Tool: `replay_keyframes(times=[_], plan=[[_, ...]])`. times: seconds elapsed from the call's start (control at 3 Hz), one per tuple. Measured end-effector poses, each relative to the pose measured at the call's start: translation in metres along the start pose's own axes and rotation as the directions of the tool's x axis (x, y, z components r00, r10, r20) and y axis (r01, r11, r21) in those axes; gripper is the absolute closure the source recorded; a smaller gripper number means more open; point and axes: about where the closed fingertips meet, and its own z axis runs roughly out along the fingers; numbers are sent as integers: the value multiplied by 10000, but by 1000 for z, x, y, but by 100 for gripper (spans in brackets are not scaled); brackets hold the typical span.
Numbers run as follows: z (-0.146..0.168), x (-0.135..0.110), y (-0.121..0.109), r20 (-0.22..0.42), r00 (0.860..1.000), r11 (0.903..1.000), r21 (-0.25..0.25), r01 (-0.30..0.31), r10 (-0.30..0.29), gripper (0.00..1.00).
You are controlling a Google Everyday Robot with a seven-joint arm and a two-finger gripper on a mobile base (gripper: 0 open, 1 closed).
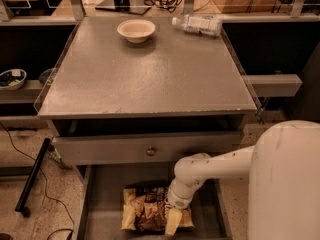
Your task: Pick brown chip bag from middle drawer and place on counter
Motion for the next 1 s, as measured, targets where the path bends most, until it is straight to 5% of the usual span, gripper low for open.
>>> replay_keyframes(times=[0.33, 1.0], plan=[[3, 3, -7, 105, 9996, 9996, 68, -269, 268, 0], [3, 3, -7, 105, 9996, 9996, 68, -269, 268, 42]])
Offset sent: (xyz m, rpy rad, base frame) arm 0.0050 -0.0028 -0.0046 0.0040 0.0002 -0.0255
